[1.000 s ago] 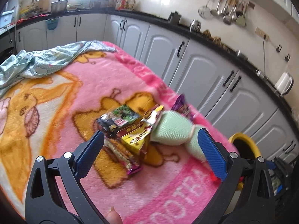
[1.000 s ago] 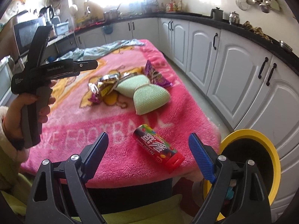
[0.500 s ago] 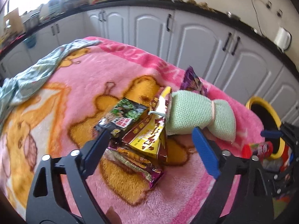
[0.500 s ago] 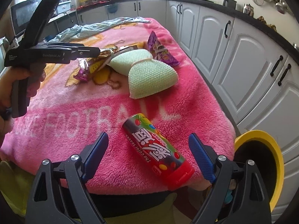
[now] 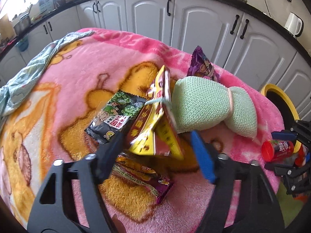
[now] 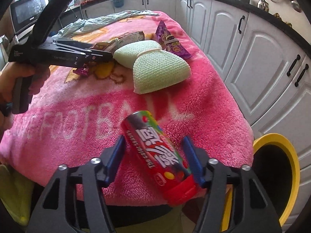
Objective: Collect trash
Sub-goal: 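Grasp the red candy tube with the right tool while the left tool grasps a yellow wrapper, then carry the tube and wrapper over the yellow bin and open both tools, then move both tools back over the blanket toward the green mesh scrubber, then grasp the green mesh scrubber with the right tool while the left tool grasps a striped wrapper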
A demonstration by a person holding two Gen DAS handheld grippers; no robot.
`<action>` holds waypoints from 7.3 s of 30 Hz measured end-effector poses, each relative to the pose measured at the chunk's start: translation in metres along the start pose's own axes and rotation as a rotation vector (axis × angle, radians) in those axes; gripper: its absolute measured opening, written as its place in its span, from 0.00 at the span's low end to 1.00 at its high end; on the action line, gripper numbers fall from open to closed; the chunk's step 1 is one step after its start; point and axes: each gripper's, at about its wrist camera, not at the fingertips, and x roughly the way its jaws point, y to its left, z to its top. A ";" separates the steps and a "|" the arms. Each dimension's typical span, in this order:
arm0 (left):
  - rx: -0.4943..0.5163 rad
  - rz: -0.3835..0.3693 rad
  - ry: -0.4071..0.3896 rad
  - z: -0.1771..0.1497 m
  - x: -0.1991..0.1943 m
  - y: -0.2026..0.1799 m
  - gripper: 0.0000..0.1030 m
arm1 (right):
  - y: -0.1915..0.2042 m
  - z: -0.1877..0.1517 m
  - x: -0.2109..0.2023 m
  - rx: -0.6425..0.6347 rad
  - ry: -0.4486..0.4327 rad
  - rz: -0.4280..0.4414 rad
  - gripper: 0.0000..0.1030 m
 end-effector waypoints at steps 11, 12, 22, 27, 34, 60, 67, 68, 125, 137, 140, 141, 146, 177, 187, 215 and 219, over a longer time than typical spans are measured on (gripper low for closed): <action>-0.109 -0.048 -0.041 -0.002 -0.009 0.015 0.29 | -0.002 0.002 -0.008 0.045 -0.023 0.027 0.32; -0.120 -0.059 -0.041 -0.002 -0.010 0.016 0.29 | -0.002 0.002 -0.010 0.049 -0.028 0.036 0.32; -0.164 -0.144 -0.147 -0.003 -0.057 0.003 0.26 | -0.002 0.011 -0.046 0.075 -0.119 0.092 0.31; -0.153 -0.181 -0.215 0.005 -0.085 -0.018 0.26 | -0.013 0.011 -0.073 0.107 -0.177 0.078 0.31; -0.065 -0.269 -0.273 0.021 -0.112 -0.068 0.26 | -0.052 -0.003 -0.116 0.188 -0.256 0.016 0.31; 0.239 -0.450 -0.160 0.034 -0.057 -0.269 0.26 | -0.201 -0.113 -0.185 0.597 -0.387 -0.194 0.31; 0.258 -0.464 -0.127 0.028 -0.042 -0.293 0.26 | -0.205 -0.117 -0.181 0.611 -0.380 -0.226 0.31; 0.255 -0.465 -0.119 0.027 -0.038 -0.295 0.26 | -0.206 -0.117 -0.181 0.616 -0.381 -0.228 0.31; -0.094 -0.179 -0.245 0.017 -0.080 -0.148 0.89 | -0.124 -0.057 -0.179 0.424 -0.417 -0.214 0.84; -0.205 -0.126 -0.295 0.007 -0.101 -0.087 0.89 | -0.071 -0.027 -0.168 0.278 -0.402 -0.177 0.86; -0.231 -0.114 -0.305 0.005 -0.106 -0.072 0.89 | -0.062 -0.021 -0.166 0.257 -0.400 -0.165 0.86; -0.237 -0.112 -0.308 0.004 -0.107 -0.068 0.89 | -0.058 -0.019 -0.165 0.249 -0.400 -0.162 0.86; -0.277 -0.093 -0.321 0.001 -0.112 -0.046 0.89 | -0.040 -0.007 -0.161 0.214 -0.398 -0.141 0.87; -0.522 -0.023 -0.232 -0.042 -0.078 0.062 0.89 | 0.025 0.060 -0.071 0.028 -0.279 -0.028 0.92; -0.563 -0.096 -0.170 -0.051 -0.042 0.055 0.70 | 0.012 0.077 -0.007 -0.009 -0.133 -0.035 0.92; -0.547 -0.059 -0.102 -0.067 -0.022 0.067 0.13 | 0.006 0.066 0.032 0.021 -0.024 0.039 0.63; -0.532 -0.069 -0.097 -0.071 -0.025 0.064 0.12 | 0.016 0.054 0.023 0.012 -0.023 0.059 0.63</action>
